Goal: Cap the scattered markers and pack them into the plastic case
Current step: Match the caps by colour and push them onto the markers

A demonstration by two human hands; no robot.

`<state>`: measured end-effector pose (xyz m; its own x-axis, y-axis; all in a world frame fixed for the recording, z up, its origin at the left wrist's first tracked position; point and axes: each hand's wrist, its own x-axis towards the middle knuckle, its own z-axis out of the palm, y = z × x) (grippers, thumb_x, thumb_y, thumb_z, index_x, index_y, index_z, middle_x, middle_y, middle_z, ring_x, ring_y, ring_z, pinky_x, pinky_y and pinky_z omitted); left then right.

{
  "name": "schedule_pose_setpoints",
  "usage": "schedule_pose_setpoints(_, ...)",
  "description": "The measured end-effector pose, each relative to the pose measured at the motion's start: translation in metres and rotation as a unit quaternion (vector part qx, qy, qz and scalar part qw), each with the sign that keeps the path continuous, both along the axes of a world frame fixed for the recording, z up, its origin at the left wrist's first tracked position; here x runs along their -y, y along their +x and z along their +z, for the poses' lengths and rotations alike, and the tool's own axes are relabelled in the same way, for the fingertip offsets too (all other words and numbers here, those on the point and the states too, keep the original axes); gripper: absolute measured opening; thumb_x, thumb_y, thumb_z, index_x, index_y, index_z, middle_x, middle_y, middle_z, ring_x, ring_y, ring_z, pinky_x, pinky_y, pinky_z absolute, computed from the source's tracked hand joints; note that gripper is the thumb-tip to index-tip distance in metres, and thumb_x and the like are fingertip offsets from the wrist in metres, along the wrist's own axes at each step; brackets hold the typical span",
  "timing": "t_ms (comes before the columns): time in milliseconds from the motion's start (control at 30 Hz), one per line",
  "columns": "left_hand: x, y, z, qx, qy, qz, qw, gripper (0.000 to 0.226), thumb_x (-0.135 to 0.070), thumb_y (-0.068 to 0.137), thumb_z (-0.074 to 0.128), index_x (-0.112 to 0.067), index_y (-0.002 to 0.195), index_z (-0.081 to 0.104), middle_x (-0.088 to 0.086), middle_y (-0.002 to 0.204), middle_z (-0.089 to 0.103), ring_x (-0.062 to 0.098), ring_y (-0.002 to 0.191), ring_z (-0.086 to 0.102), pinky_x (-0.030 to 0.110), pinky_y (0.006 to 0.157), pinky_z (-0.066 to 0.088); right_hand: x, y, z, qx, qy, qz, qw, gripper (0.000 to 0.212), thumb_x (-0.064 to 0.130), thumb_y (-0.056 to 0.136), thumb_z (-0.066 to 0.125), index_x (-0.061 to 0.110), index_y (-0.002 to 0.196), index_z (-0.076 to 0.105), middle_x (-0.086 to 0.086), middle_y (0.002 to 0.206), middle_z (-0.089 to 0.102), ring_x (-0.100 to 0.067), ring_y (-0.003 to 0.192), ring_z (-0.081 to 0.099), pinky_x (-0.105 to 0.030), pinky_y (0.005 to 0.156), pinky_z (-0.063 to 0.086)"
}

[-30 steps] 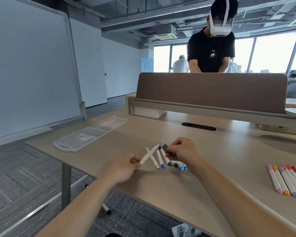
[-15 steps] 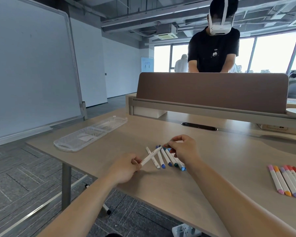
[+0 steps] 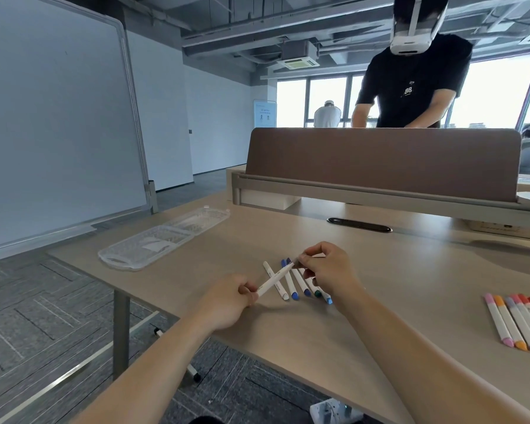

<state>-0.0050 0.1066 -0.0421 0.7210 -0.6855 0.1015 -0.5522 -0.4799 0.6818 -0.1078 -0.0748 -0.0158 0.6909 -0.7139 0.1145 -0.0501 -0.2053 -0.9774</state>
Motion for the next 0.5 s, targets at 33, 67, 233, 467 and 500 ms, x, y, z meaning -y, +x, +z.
schedule_pose_setpoints(33,-0.0002,-0.0007,0.0,0.003,0.005,-0.003,1.0,0.012,-0.024,0.096,0.059,-0.019,0.102,0.068,0.0,0.095,0.069,0.011,0.08,0.06,0.019,0.061,0.037,0.0008,-0.0003,-0.0002,0.005,-0.001,-0.003,1.0,0.005,0.01,0.088,0.068,0.008,0.088,0.063,-0.003,0.073,0.075,-0.016,0.061,0.058,-0.033,0.057,0.045)
schedule_pose_setpoints(67,0.0,-0.0008,-0.0001,0.006,0.007,-0.006,1.0,0.013,-0.024,0.097,0.058,-0.019,0.102,0.068,0.0,0.095,0.07,0.014,0.084,0.062,0.019,0.061,0.037,0.0012,-0.0005,-0.0002,0.009,-0.002,-0.006,1.0,0.006,0.01,0.088,0.067,0.007,0.089,0.062,-0.003,0.073,0.075,-0.016,0.06,0.058,-0.034,0.057,0.045)
schedule_pose_setpoints(233,-0.0004,0.0002,0.0016,0.01,0.01,-0.003,1.0,0.014,-0.024,0.097,0.056,-0.02,0.102,0.069,-0.001,0.094,0.07,0.016,0.086,0.064,0.023,0.067,0.041,0.0003,-0.0009,-0.0006,0.008,0.023,0.007,1.0,0.008,0.01,0.092,0.065,0.005,0.097,0.062,-0.002,0.073,0.075,-0.016,0.06,0.059,-0.032,0.058,0.047)
schedule_pose_setpoints(467,0.0003,-0.0006,0.0023,0.003,0.006,-0.006,1.0,0.012,-0.023,0.098,0.056,-0.021,0.1,0.068,-0.003,0.09,0.069,0.012,0.078,0.059,0.024,0.063,0.038,0.0008,-0.0011,0.0008,0.012,0.047,0.006,0.999,0.007,0.011,0.095,0.063,0.007,0.101,0.063,-0.001,0.073,0.076,-0.015,0.06,0.06,-0.028,0.057,0.048)
schedule_pose_setpoints(500,0.0002,-0.0008,0.002,0.001,0.006,-0.005,1.0,0.012,-0.023,0.098,0.056,-0.022,0.1,0.067,-0.003,0.09,0.069,0.011,0.077,0.059,0.024,0.062,0.038,0.001,-0.0016,0.0009,0.016,0.05,0.003,0.999,0.007,0.01,0.095,0.063,0.007,0.101,0.063,-0.001,0.073,0.075,-0.014,0.058,0.059,-0.028,0.056,0.048)
